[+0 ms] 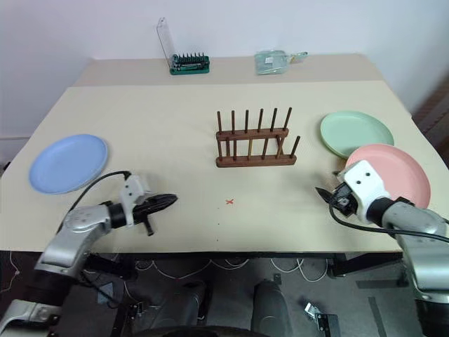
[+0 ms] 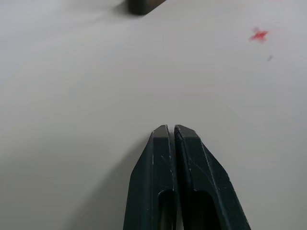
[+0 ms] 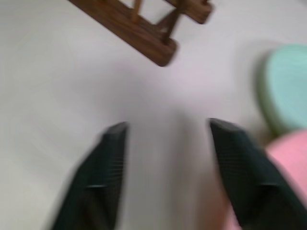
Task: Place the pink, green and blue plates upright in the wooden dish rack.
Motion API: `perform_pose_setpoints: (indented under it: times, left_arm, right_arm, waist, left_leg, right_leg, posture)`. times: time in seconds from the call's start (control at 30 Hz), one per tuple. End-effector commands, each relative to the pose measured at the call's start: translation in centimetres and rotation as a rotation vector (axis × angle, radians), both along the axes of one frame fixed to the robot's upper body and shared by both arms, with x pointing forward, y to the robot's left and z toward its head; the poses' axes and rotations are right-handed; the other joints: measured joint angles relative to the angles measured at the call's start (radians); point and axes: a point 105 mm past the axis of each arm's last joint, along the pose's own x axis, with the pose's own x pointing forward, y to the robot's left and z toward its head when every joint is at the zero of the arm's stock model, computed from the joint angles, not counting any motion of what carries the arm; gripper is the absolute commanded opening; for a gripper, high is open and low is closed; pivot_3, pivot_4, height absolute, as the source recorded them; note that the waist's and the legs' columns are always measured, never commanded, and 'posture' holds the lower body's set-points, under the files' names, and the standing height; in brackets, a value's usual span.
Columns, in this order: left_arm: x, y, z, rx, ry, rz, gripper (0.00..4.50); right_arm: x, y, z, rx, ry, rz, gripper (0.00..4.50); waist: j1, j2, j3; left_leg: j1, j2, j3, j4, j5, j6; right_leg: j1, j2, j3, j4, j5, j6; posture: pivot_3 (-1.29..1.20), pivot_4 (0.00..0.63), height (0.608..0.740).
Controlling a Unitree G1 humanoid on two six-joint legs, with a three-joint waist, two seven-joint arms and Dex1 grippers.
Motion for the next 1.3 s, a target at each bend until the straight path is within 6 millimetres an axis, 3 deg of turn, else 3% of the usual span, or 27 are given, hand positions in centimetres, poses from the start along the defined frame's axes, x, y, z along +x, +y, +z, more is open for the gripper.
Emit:
perform_pose_setpoints:
  times: [0.03, 0.1, 0.17, 0.23, 0.37, 0.5, 0.7, 0.8, 0.97, 1.03, 1.1, 1.13, 1.2, 1.23, 1.3]
  left_arm:
    - [0.9, 2.4, 0.7, 0.002, -0.024, 0.089, 0.13]
    - [1.3, 1.9, 2.6, -0.048, -0.063, 0.055, 0.13]
    - [1.0, -0.1, 4.3, -0.089, -0.084, -0.054, 0.13]
    - [0.2, -2.4, 5.0, -0.092, -0.096, -0.172, 0.13]
    - [-0.8, -5.1, 5.7, -0.111, -0.099, -0.292, 0.13]
    - [-1.8, -7.6, 6.1, -0.122, -0.103, -0.402, 0.13]
    - [-1.9, -8.4, 6.1, -0.131, -0.099, -0.43, 0.13]
    - [-1.7, -8.5, 5.9, -0.131, -0.096, -0.431, 0.13]
    - [-1.0, -8.5, 6.0, -0.135, -0.11, -0.41, 0.13]
    - [-0.4, -8.1, 6.2, -0.136, -0.126, -0.38, 0.13]
    - [-0.1, -7.9, 6.3, -0.142, -0.133, -0.363, 0.13]
    - [-0.1, -8.0, 6.3, -0.145, -0.134, -0.36, 0.13]
    - [-0.2, -8.0, 6.3, -0.147, -0.137, -0.356, 0.13]
    - [-0.2, -8.1, 6.2, -0.147, -0.138, -0.356, 0.13]
    - [-0.3, -8.2, 6.2, -0.148, -0.14, -0.355, 0.13]
  right_arm:
    - [-0.1, -1.0, 1.7, -0.06, -0.055, -0.048, 4.42]
    - [-0.2, -1.9, 1.0, -0.086, -0.032, -0.105, 4.42]
    - [-0.3, -2.7, -0.3, -0.103, 0.014, -0.16, 4.42]
    - [-0.2, -3.3, -1.5, -0.105, 0.047, -0.217, 4.42]
    - [-0.3, -4.1, -2.4, -0.149, 0.073, -0.277, 4.42]
    - [-0.6, -4.1, -2.7, -0.158, 0.09, -0.281, 3.17]
    - [-0.8, -4.2, -1.2, -0.188, 0.043, -0.303, 0.22]
    - [-1.0, -4.4, 0.5, -0.294, -0.009, -0.292, 0.1]
    - [-0.5, -4.7, 5.2, -0.396, -0.125, -0.293, 0.1]
    - [0.4, -2.6, 9.6, -0.374, -0.268, -0.208, 0.1]
    - [0.8, -0.4, 11.9, -0.305, -0.354, -0.113, 0.1]
    - [0.9, 0.4, 12.4, -0.27, -0.373, -0.081, 0.1]
    - [0.9, 5.9, 14.0, 0.031, -0.435, 0.165, 0.1]
    - [0.6, 7.8, 14.6, 0.117, -0.438, 0.258, 0.1]
    - [0.0, 9.8, 15.1, 0.231, -0.41, 0.378, 0.1]
  waist:
    - [0.001, 0.0, 0.0]
    - [0.003, -0.001, 0.0]
    - [0.006, -0.002, 0.001]
    - [0.012, -0.002, 0.001]
    - [0.021, -0.001, 0.001]
    - [0.023, -0.001, 0.001]
    - [0.021, -0.001, 0.002]
    - [0.024, -0.001, 0.002]
    - [0.023, 0.0, 0.002]
    - [0.019, 0.0, 0.003]
    - [0.016, 0.002, 0.004]
    - [0.016, 0.001, 0.004]
    - [0.014, -0.002, 0.004]
    - [0.011, -0.003, 0.005]
    - [0.012, -0.004, 0.006]
  left_leg:
    - [0.0, 0.001, 0.001, 0.0, 0.0, 0.0]
    - [-0.001, 0.001, 0.001, 0.0, 0.0, 0.0]
    - [-0.003, 0.001, 0.001, 0.0, 0.0, 0.0]
    - [-0.004, 0.0, 0.001, 0.0, 0.0, 0.0]
    - [-0.004, 0.0, 0.002, 0.0, 0.0, 0.0]
    - [-0.003, -0.001, 0.002, 0.0, 0.0, 0.0]
    - [-0.003, -0.001, 0.002, 0.0, 0.0, 0.0]
    - [-0.003, -0.001, 0.002, 0.0, 0.0, 0.0]
    - [-0.004, -0.002, 0.002, 0.0, 0.0, 0.0]
    - [-0.004, -0.002, 0.002, 0.0, 0.0, 0.0]
    - [-0.004, -0.001, 0.004, 0.001, 0.0, 0.0]
    - [-0.004, -0.001, 0.003, 0.001, 0.0, 0.0]
    - [-0.003, 0.001, 0.003, -0.001, 0.0, 0.0]
    - [-0.003, 0.003, 0.003, -0.001, 0.0, 0.0]
    - [-0.004, 0.004, 0.002, -0.001, 0.0, 0.0]
  right_leg:
    - [0.0, 0.0, 0.0, 0.0, 0.0, 0.0]
    - [0.0, 0.0, 0.0, -0.001, 0.001, 0.0]
    - [-0.002, 0.0, 0.0, -0.001, 0.004, -0.001]
    - [-0.003, 0.0, 0.0, -0.001, 0.004, -0.001]
    - [-0.003, -0.001, 0.0, -0.002, 0.004, -0.001]
    - [-0.003, 0.0, 0.0, -0.002, 0.004, -0.001]
    - [-0.003, 0.0, 0.0, -0.002, 0.004, -0.001]
    - [-0.003, 0.0, 0.0, -0.002, 0.004, -0.001]
    - [-0.003, 0.0, 0.0, -0.002, 0.004, -0.001]
    - [-0.003, 0.0, 0.0, -0.002, 0.004, -0.001]
    - [-0.003, 0.0, 0.001, -0.002, 0.004, 0.0]
    - [-0.003, 0.0, 0.0, -0.001, 0.003, 0.0]
    - [-0.003, 0.001, 0.0, -0.002, 0.004, 0.0]
    - [-0.003, 0.002, -0.001, -0.003, 0.004, -0.001]
    - [-0.003, 0.002, -0.001, -0.003, 0.004, -0.001]
  posture:
    - [0.0, 0.15, 0.74]
    - [0.0, 0.15, 0.74]
    - [0.0, 0.15, 0.74]
    - [0.0, 0.15, 0.74]
    - [0.0, 0.15, 0.74]
    - [0.0, 0.15, 0.74]
    - [0.0, 0.15, 0.74]
    - [0.0, 0.15, 0.74]
    - [0.0, 0.15, 0.74]
    - [0.0, 0.15, 0.74]
    - [0.0, 0.15, 0.74]
    - [0.0, 0.15, 0.74]
    - [0.0, 0.15, 0.74]
    - [0.0, 0.15, 0.74]
    - [0.0, 0.15, 0.74]
